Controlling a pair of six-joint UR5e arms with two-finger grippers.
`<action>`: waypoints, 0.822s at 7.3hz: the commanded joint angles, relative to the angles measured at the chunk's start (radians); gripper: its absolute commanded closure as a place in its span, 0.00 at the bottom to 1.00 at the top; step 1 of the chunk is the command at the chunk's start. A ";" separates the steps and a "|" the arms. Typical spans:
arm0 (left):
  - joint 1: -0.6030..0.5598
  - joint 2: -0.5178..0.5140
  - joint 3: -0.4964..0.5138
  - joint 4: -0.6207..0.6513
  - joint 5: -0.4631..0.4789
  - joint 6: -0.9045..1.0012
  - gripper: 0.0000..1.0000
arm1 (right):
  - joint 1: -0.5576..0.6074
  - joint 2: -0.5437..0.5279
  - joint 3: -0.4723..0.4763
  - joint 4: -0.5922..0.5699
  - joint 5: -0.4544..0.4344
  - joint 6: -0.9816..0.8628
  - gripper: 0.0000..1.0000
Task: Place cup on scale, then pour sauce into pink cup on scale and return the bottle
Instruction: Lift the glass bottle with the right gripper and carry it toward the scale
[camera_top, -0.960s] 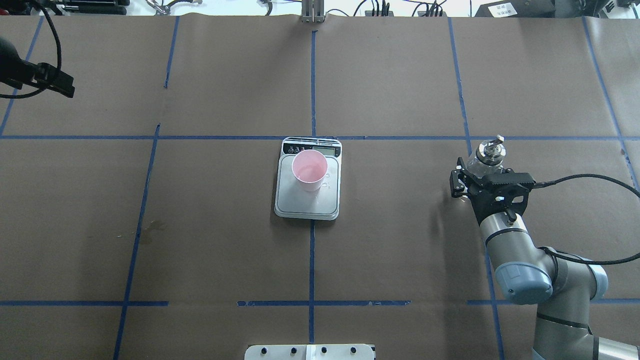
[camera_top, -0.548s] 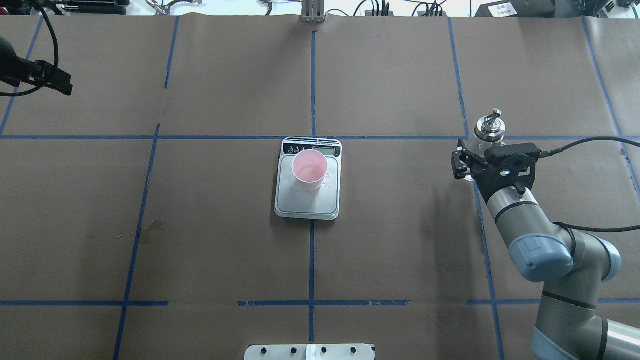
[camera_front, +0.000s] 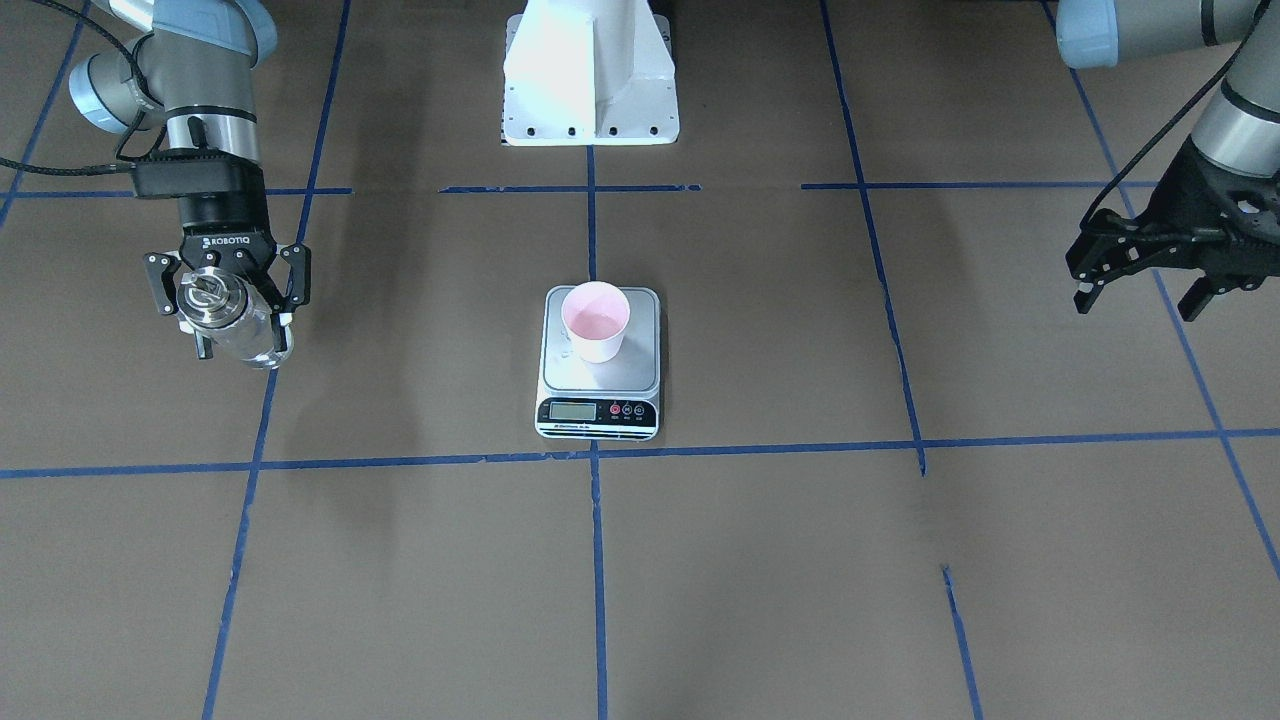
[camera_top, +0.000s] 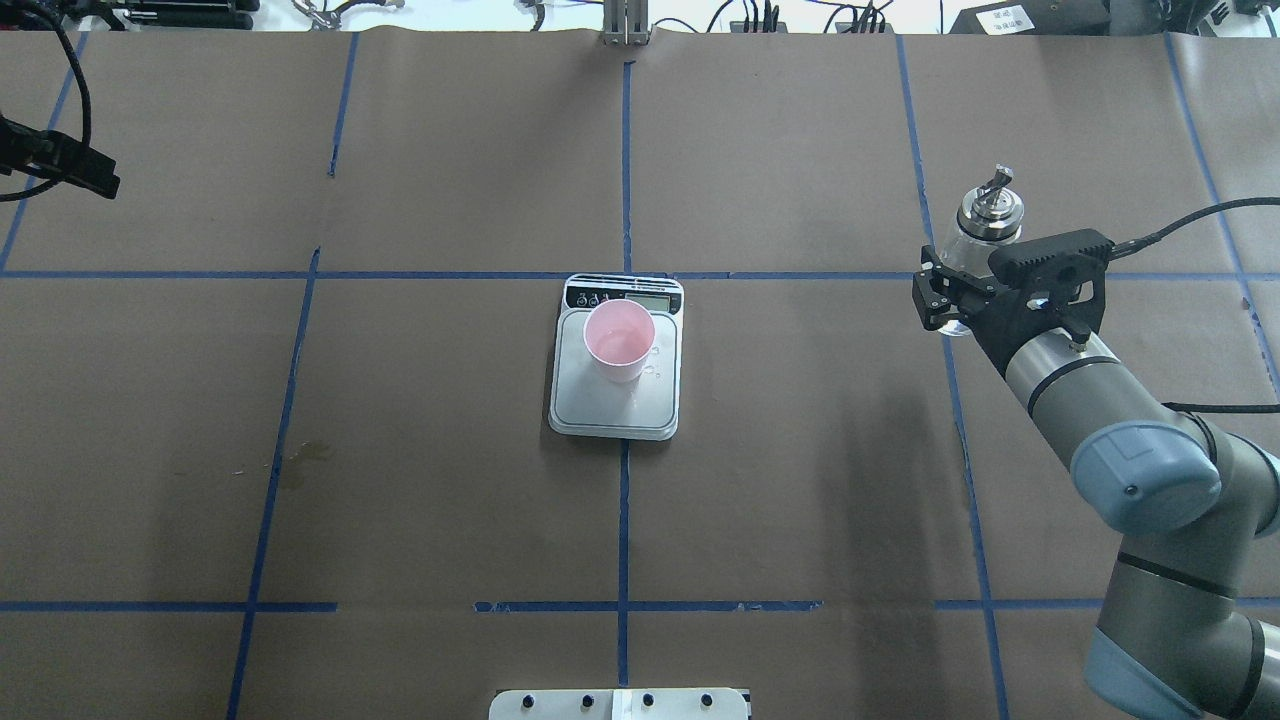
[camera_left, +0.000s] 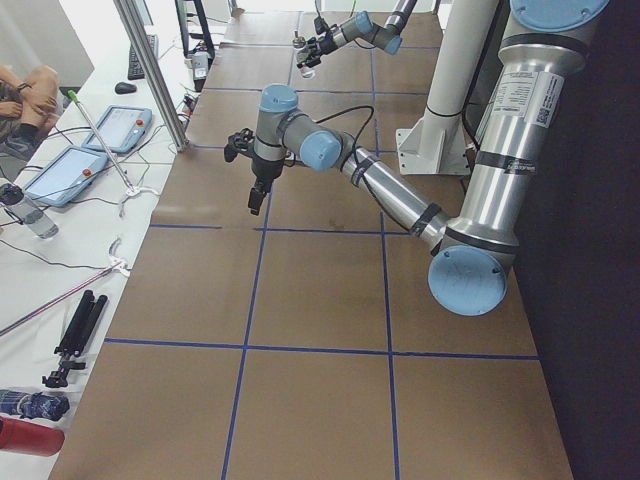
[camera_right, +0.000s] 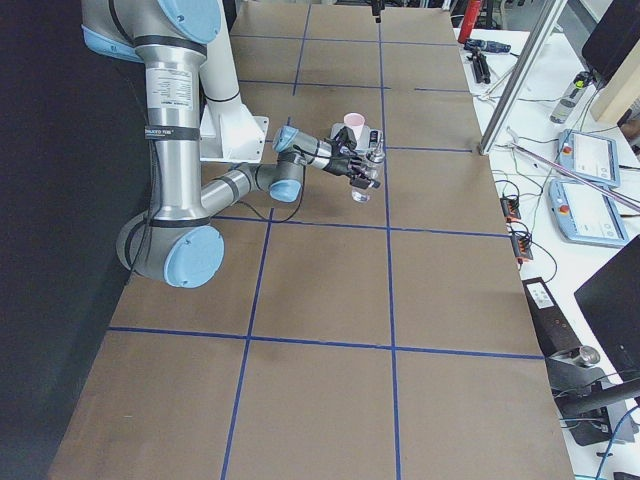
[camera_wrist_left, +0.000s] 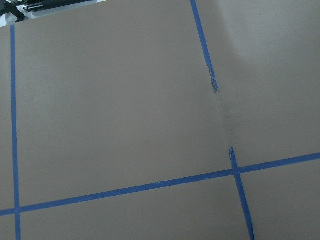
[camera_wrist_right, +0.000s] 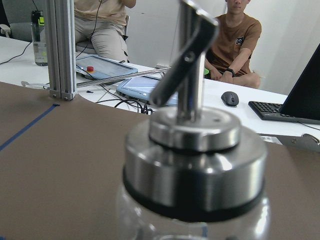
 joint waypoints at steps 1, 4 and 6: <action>-0.003 0.009 0.001 0.000 0.000 0.006 0.00 | 0.001 0.021 0.041 -0.081 -0.026 -0.090 1.00; -0.048 0.035 0.011 -0.002 -0.003 0.183 0.00 | -0.002 0.082 0.036 -0.150 -0.063 -0.183 1.00; -0.127 0.058 0.047 0.000 -0.015 0.316 0.00 | -0.003 0.114 0.039 -0.192 -0.088 -0.324 1.00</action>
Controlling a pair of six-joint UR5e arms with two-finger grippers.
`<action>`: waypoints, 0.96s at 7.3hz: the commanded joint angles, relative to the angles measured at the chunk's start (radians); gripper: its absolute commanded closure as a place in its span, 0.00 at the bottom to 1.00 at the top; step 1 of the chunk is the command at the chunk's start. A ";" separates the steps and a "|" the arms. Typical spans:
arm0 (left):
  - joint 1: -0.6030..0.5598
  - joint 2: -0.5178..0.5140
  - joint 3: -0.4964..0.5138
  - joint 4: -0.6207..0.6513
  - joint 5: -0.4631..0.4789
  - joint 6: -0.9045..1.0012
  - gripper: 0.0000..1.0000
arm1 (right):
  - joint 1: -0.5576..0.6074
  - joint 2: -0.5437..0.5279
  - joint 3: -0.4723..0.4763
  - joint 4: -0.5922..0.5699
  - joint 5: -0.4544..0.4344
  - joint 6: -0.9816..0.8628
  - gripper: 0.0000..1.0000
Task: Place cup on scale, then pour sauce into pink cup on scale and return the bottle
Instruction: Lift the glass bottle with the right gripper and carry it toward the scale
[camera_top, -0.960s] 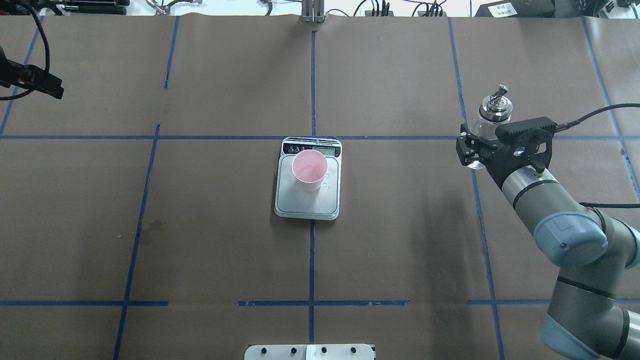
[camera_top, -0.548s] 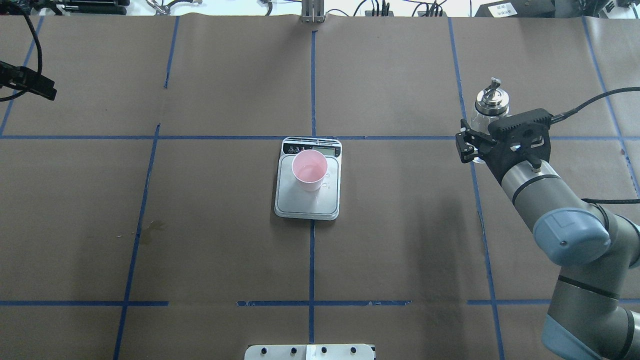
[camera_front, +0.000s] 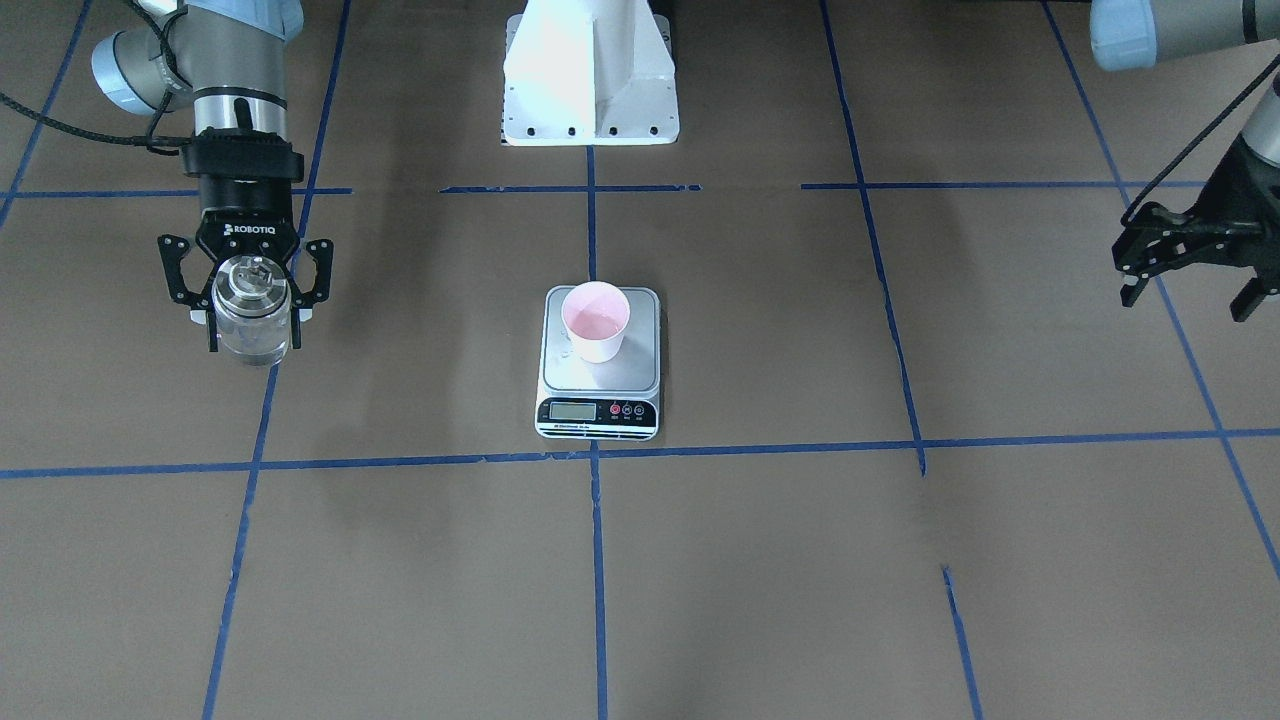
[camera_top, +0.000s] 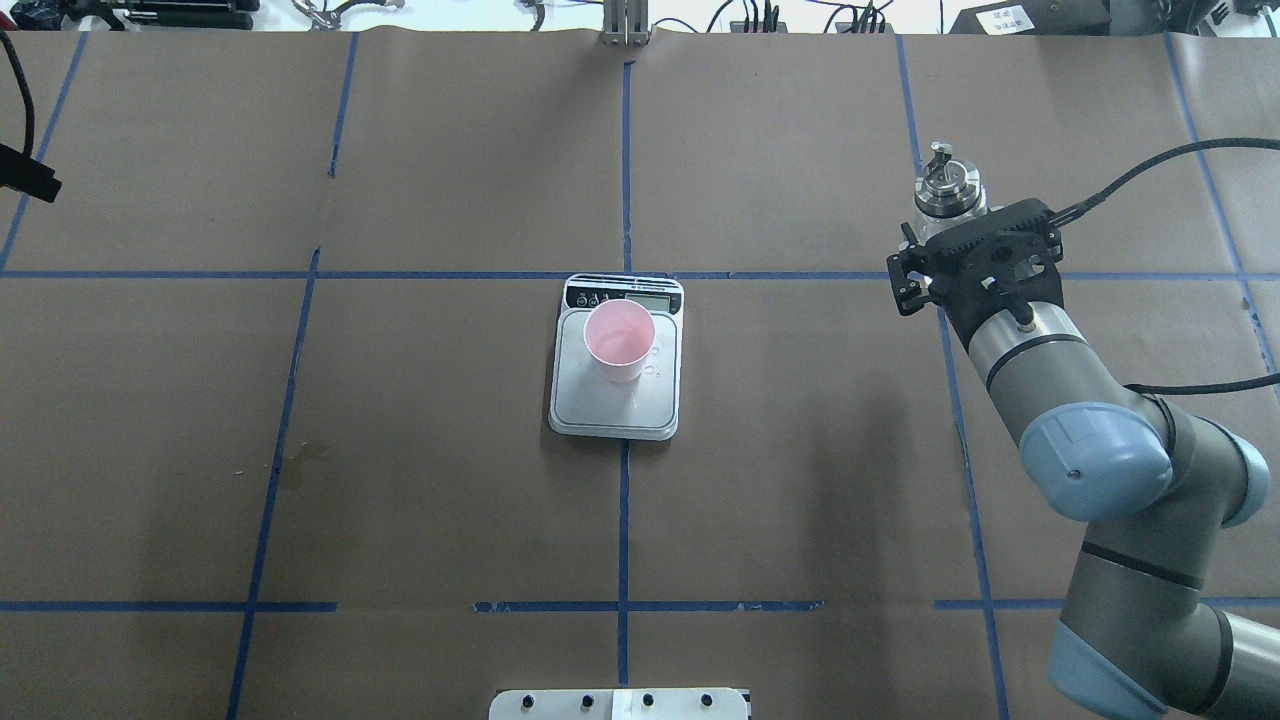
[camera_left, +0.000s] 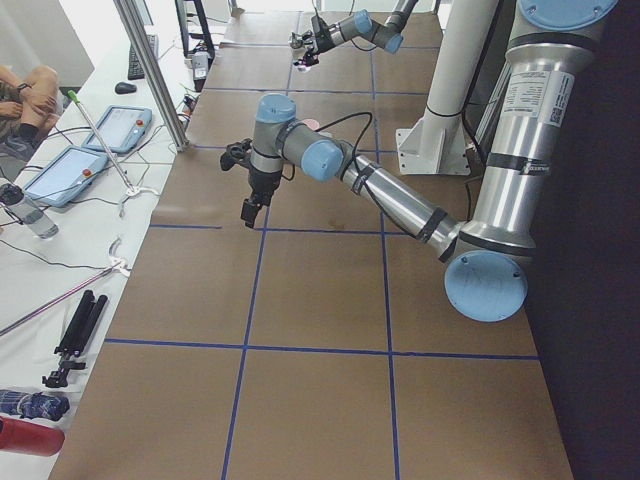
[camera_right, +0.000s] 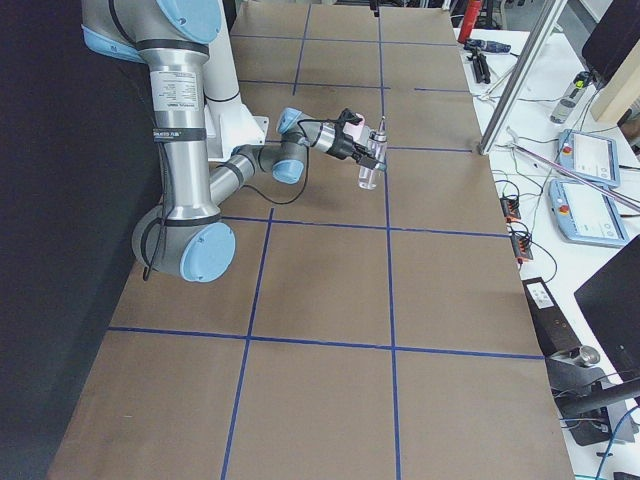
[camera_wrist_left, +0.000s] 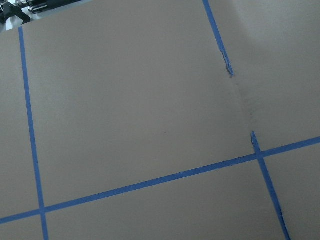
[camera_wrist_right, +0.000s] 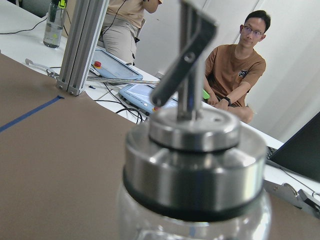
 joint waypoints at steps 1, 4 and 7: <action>-0.058 0.046 0.045 -0.016 -0.004 0.115 0.00 | -0.002 0.053 0.000 -0.072 -0.041 -0.091 1.00; -0.211 0.066 0.218 -0.081 -0.047 0.388 0.00 | -0.031 0.168 -0.003 -0.232 -0.087 -0.094 1.00; -0.263 0.081 0.358 -0.234 -0.136 0.491 0.00 | -0.117 0.196 -0.051 -0.241 -0.208 -0.096 1.00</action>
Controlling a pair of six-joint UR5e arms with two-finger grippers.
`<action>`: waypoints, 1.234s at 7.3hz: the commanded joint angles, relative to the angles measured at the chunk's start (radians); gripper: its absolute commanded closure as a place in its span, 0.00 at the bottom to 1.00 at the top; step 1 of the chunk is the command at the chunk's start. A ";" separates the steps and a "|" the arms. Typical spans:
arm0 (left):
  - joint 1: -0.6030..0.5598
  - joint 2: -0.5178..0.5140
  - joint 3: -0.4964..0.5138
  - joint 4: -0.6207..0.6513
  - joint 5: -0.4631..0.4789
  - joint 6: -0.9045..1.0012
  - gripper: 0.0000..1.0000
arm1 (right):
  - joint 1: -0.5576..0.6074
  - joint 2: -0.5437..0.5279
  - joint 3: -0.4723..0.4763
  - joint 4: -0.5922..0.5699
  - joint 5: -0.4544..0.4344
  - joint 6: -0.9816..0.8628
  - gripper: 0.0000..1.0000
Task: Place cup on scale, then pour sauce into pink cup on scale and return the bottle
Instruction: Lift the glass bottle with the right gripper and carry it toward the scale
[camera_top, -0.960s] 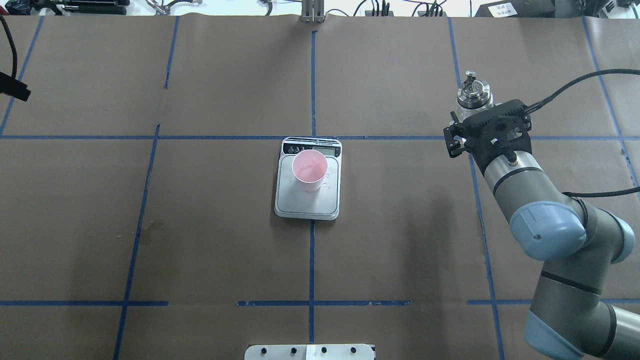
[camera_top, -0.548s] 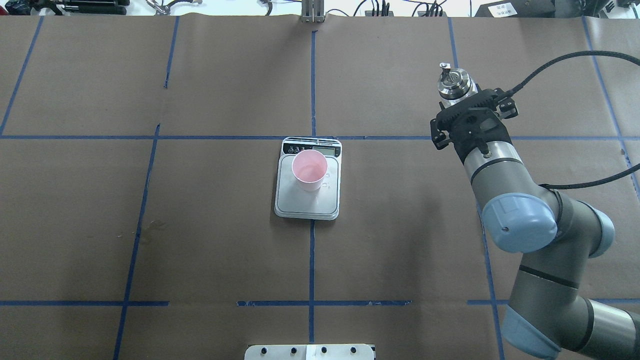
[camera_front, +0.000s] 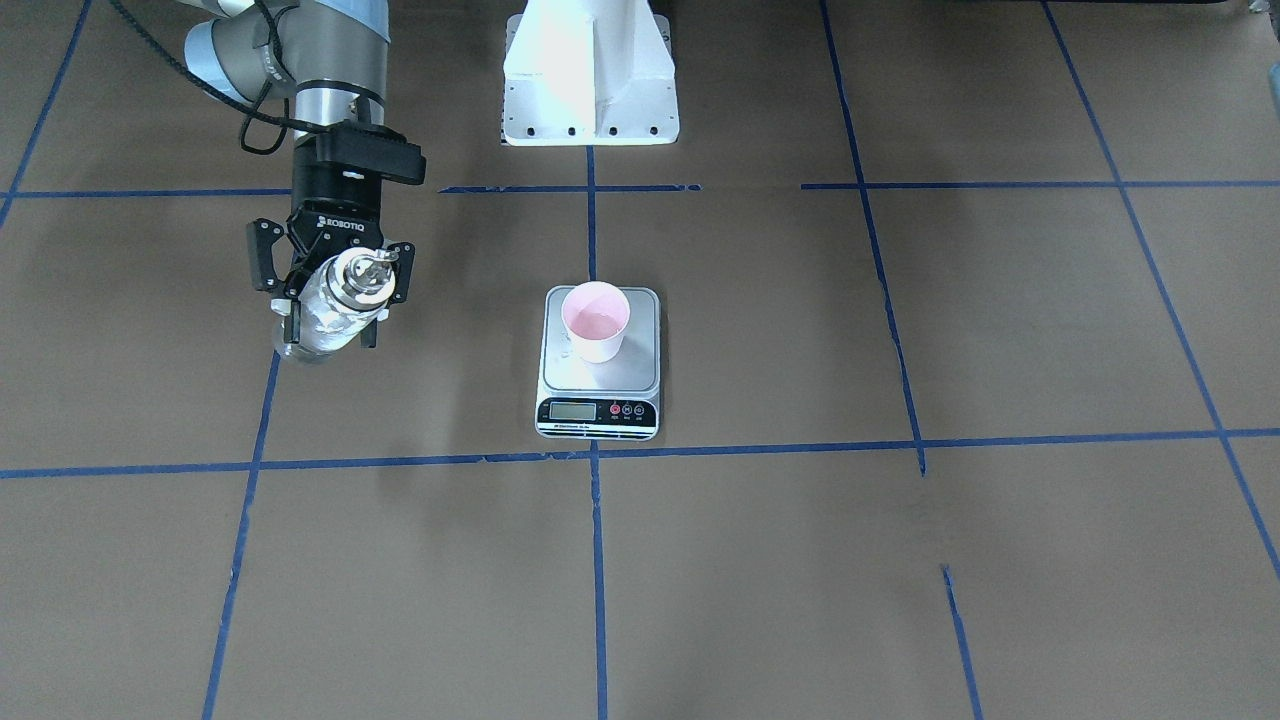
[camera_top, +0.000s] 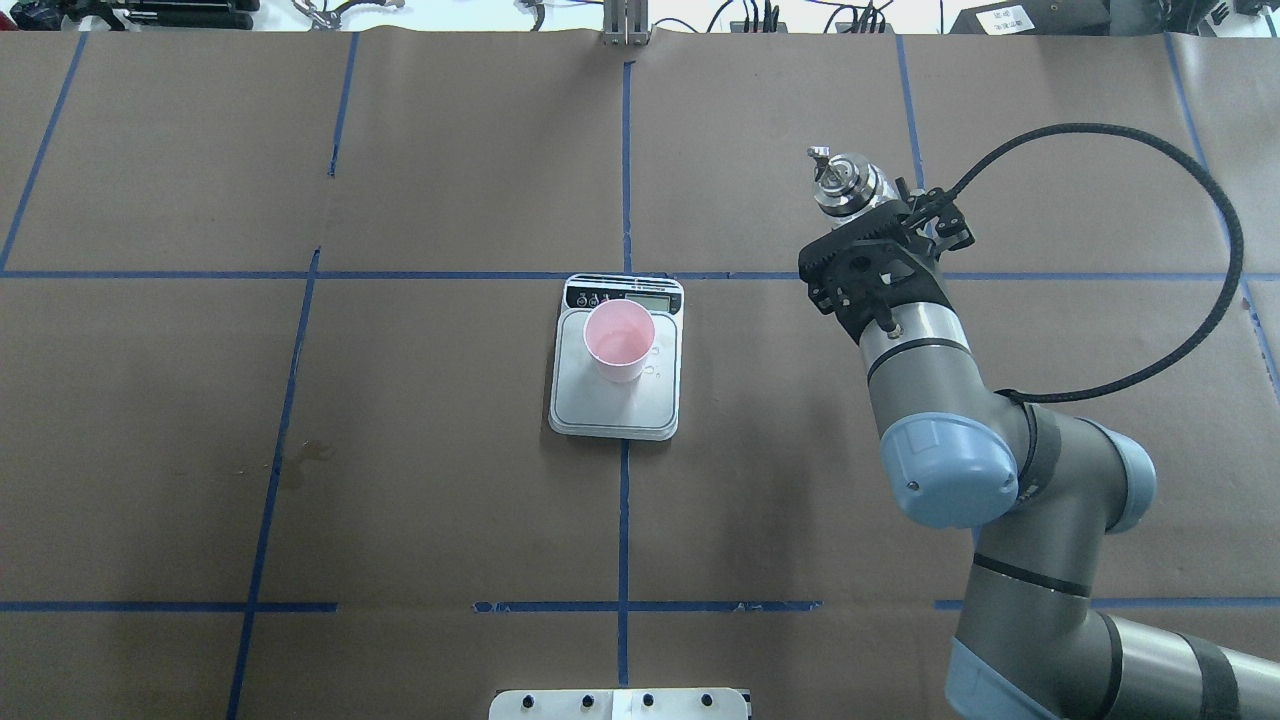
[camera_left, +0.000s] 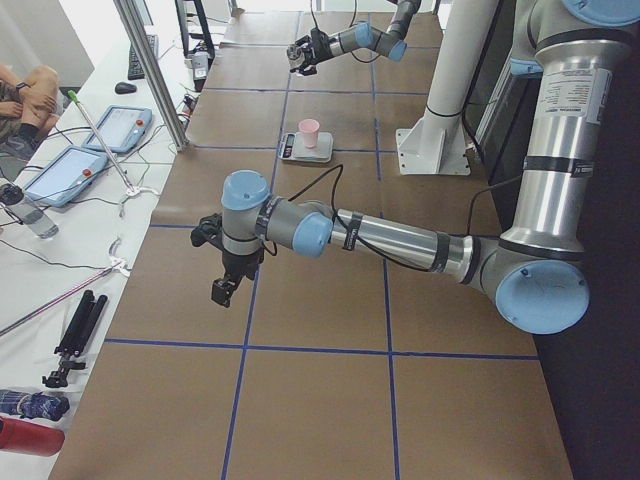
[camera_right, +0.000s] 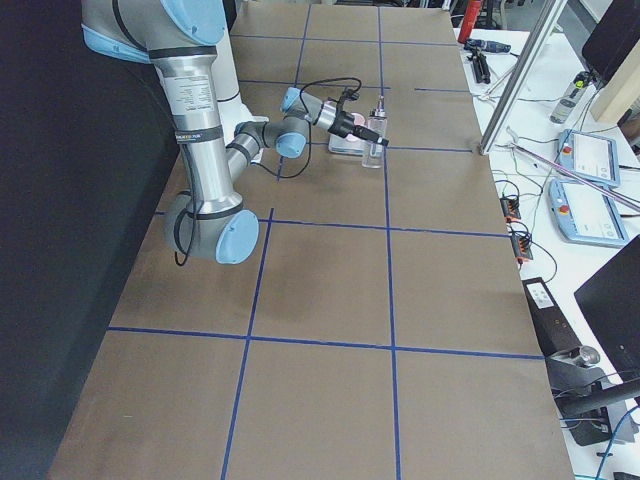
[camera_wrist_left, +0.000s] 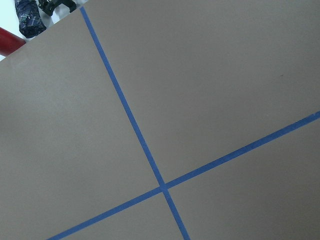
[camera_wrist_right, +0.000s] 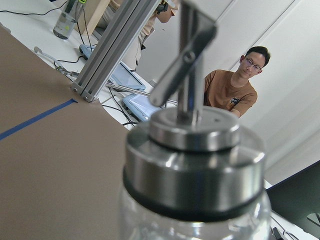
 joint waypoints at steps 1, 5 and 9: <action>-0.018 0.019 0.041 -0.061 -0.013 0.059 0.00 | -0.062 0.035 -0.023 -0.072 -0.097 -0.016 1.00; -0.018 0.032 0.090 -0.070 -0.011 0.064 0.00 | -0.082 0.077 -0.042 -0.147 -0.168 -0.114 1.00; -0.018 0.029 0.124 -0.069 -0.013 0.052 0.00 | -0.085 0.178 -0.217 -0.147 -0.235 -0.179 1.00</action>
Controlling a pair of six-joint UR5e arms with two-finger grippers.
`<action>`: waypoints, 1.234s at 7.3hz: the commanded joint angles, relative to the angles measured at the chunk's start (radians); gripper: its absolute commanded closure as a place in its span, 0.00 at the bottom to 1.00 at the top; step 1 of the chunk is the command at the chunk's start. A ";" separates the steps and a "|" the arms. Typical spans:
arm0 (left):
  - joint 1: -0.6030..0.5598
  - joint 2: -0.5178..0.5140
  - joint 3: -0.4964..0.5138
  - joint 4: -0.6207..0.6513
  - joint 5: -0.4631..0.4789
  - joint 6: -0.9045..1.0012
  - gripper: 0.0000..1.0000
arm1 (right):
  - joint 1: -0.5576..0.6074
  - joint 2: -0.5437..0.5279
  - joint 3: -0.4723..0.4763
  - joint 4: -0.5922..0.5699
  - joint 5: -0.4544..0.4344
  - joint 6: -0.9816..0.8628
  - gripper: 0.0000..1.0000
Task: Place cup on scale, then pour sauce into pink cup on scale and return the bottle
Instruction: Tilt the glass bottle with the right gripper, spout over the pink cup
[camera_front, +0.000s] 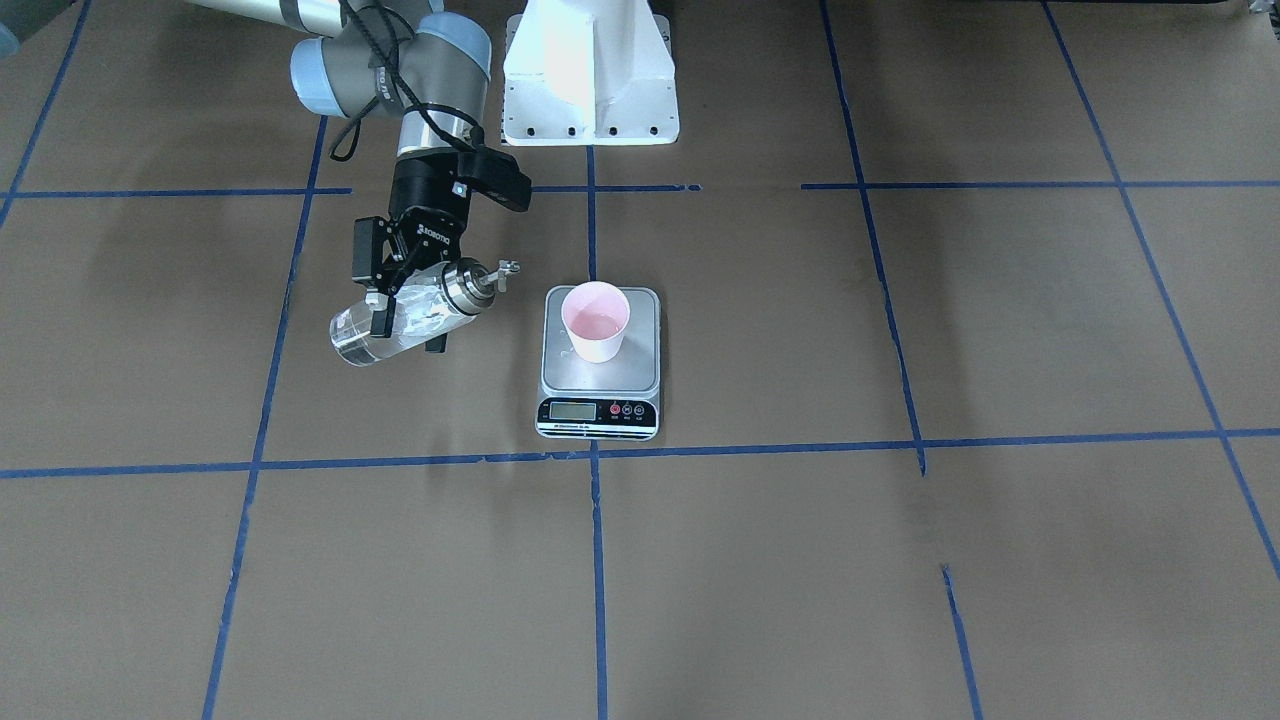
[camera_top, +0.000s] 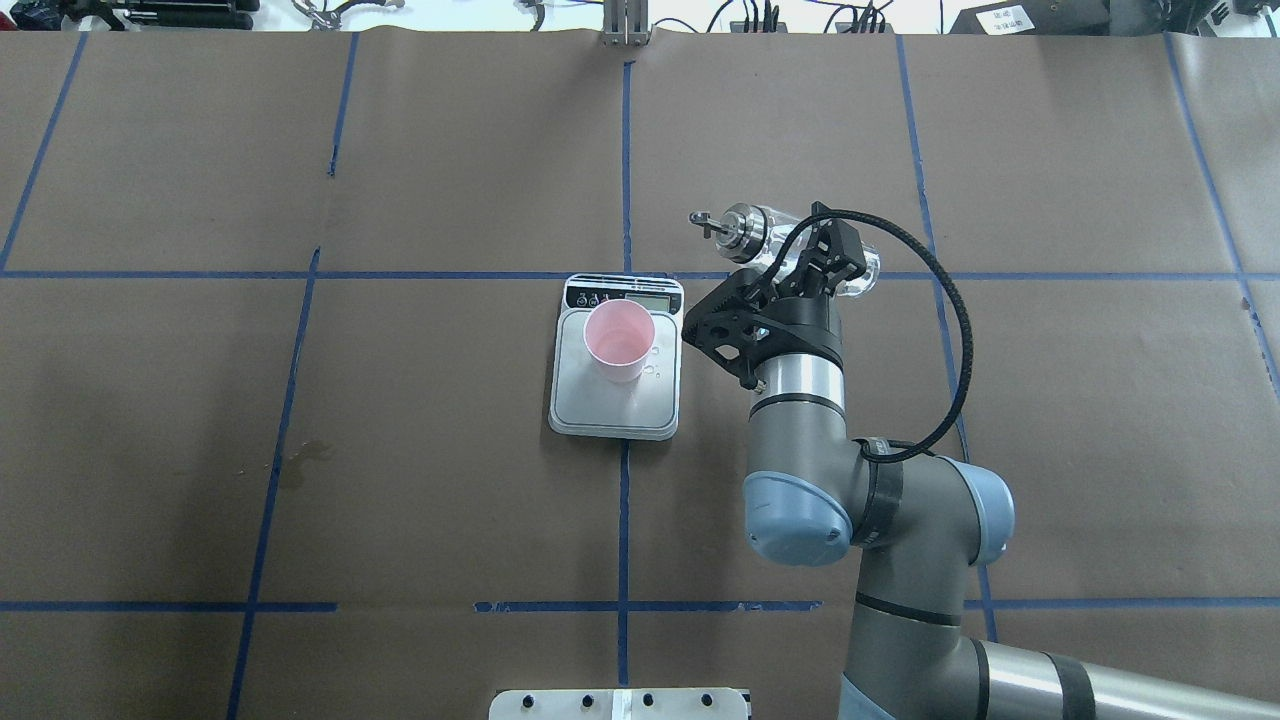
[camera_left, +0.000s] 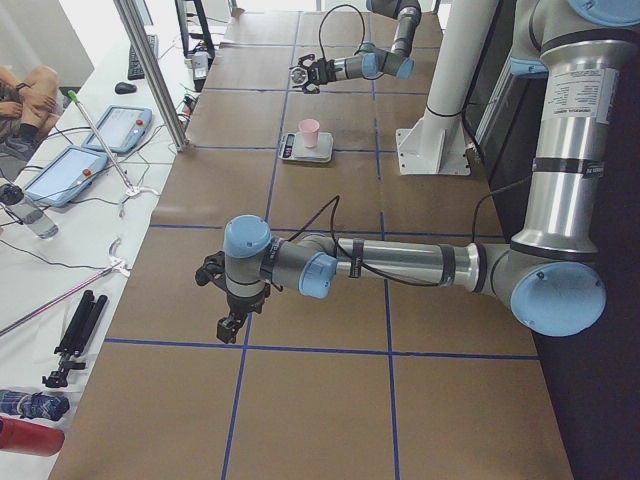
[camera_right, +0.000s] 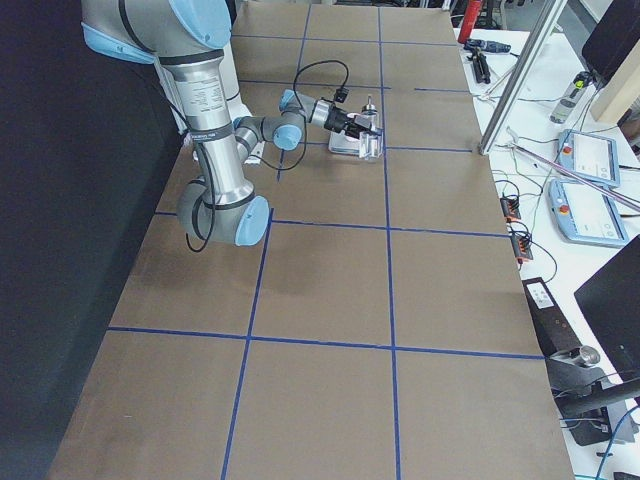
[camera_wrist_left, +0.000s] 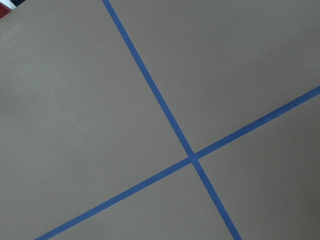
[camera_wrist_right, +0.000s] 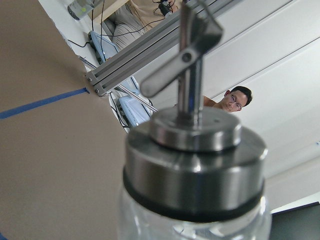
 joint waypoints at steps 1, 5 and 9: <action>-0.002 -0.003 0.017 0.000 -0.001 -0.005 0.00 | 0.001 0.013 -0.042 0.000 -0.033 -0.101 1.00; 0.000 -0.012 0.017 0.000 -0.001 -0.052 0.00 | -0.011 0.008 -0.042 0.008 -0.086 -0.306 1.00; -0.002 -0.009 0.017 0.000 -0.002 -0.048 0.00 | -0.065 0.005 -0.075 0.003 -0.191 -0.306 1.00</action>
